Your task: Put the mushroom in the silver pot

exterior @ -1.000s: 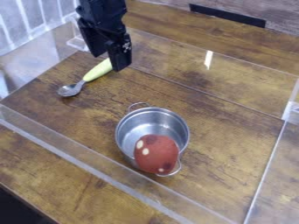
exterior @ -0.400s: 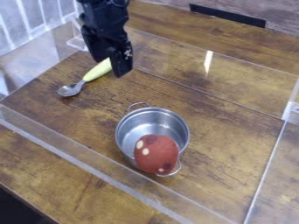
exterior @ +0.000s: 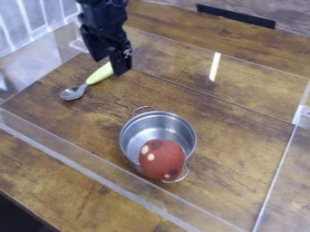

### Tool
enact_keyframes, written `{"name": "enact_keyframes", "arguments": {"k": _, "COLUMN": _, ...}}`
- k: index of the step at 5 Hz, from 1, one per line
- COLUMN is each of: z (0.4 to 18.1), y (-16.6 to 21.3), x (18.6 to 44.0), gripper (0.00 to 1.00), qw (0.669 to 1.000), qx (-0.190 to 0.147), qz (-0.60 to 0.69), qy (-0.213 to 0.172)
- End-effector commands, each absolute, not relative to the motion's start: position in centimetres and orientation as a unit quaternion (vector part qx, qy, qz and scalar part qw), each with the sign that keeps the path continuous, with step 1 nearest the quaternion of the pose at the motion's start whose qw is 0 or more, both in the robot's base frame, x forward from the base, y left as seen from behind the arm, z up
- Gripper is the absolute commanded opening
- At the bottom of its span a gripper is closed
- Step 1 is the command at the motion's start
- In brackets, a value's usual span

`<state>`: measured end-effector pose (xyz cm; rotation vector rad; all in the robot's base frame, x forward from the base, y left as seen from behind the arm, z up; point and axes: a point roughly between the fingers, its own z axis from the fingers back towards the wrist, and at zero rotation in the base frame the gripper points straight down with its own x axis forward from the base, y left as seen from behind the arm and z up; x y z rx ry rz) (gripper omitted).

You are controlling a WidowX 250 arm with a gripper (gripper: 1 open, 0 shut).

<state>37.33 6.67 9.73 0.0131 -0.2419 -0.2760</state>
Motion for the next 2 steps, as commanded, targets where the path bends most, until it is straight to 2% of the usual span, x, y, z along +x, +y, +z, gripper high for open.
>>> {"name": "enact_keyframes", "arguments": {"k": 1, "z": 11.59, "y": 7.16, "x": 38.65, "gripper": 1.0, "qw": 0.983, "qx": 0.027, "qz": -0.097, "qy": -0.15}}
{"name": "enact_keyframes", "arguments": {"k": 2, "z": 11.8, "y": 7.17, "x": 38.5, "gripper": 1.0, "qw": 0.979, "qx": 0.022, "qz": -0.134, "qy": -0.153}}
